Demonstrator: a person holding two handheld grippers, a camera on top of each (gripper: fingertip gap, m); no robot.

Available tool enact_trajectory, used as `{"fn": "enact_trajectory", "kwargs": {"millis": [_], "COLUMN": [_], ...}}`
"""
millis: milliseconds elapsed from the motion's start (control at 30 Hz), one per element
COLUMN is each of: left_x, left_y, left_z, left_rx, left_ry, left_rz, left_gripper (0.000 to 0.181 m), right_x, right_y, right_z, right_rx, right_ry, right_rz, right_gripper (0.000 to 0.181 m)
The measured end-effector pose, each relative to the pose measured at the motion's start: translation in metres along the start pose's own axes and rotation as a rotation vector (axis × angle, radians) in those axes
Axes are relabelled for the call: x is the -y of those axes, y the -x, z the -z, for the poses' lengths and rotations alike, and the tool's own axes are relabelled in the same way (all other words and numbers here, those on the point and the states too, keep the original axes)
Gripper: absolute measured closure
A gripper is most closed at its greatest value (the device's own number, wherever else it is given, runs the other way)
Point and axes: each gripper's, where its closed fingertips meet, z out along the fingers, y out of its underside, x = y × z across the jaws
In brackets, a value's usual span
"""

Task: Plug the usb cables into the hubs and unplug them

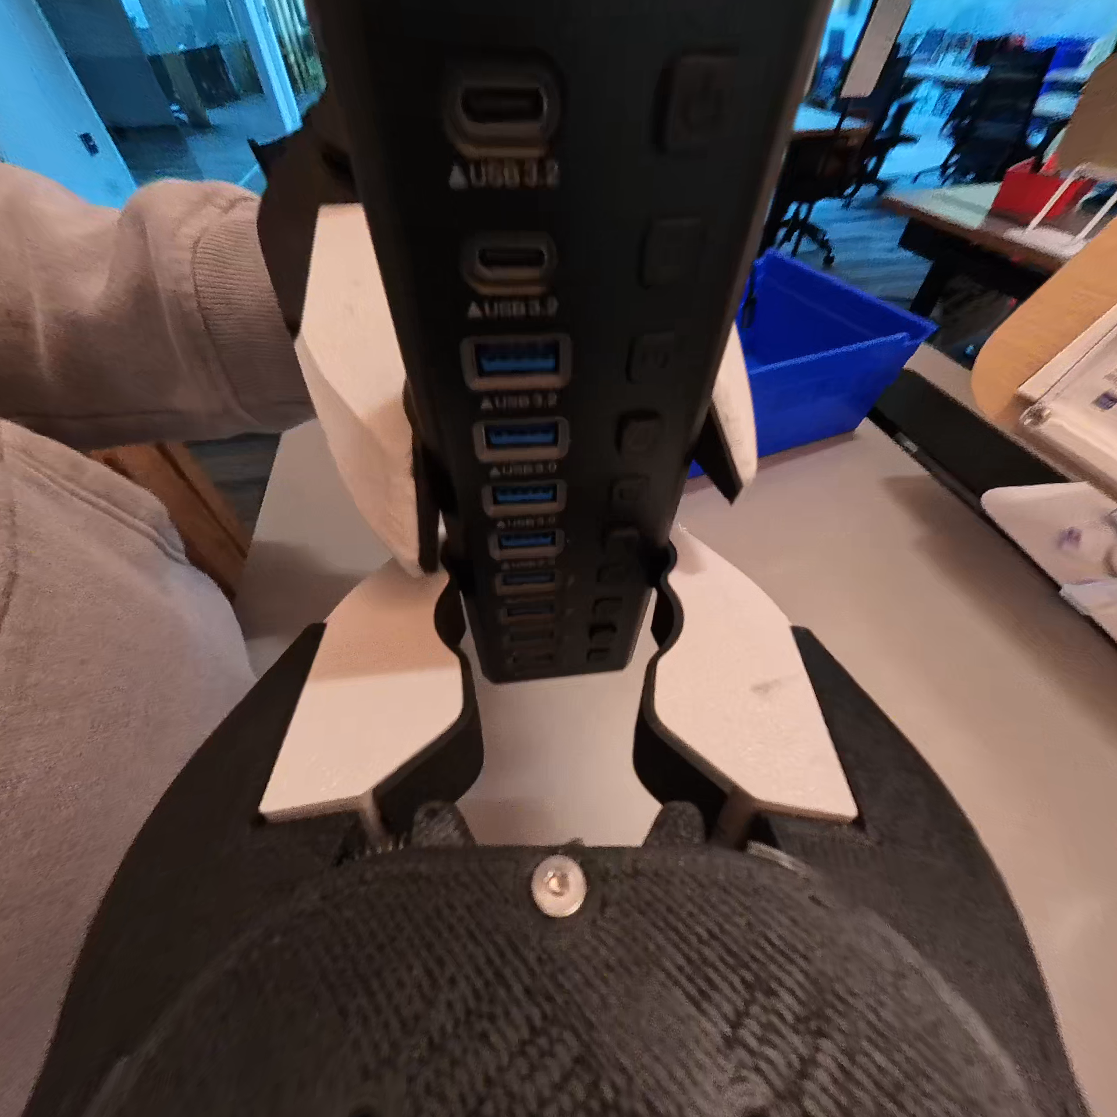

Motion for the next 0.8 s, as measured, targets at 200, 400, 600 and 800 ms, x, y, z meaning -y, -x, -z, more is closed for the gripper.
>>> {"fn": "enact_trajectory", "kwargs": {"millis": [200,400,600,800], "left_x": [0.004,0.01,0.04,0.04], "left_y": [0.002,0.002,0.003,0.032], "left_z": [-0.001,-0.001,0.002,0.022], "left_rx": [-0.022,-0.062,-0.111,0.085], "left_ry": [0.002,-0.017,-0.158,-0.104], "left_rz": [-0.005,0.011,0.099,0.036], "left_gripper": [0.121,0.121,0.115,0.103], "right_x": [0.015,0.022,0.03,0.043], "right_y": [-0.005,-0.006,-0.007,-0.056], "right_z": [0.0,0.003,0.017,0.085], "right_rx": [-0.048,-0.058,-0.038,-0.253], "right_ry": [-0.079,-0.119,-0.229,-0.195], "right_rz": [0.033,0.023,-0.007,0.089], "right_gripper": [0.118,0.118,0.12,0.121]}}
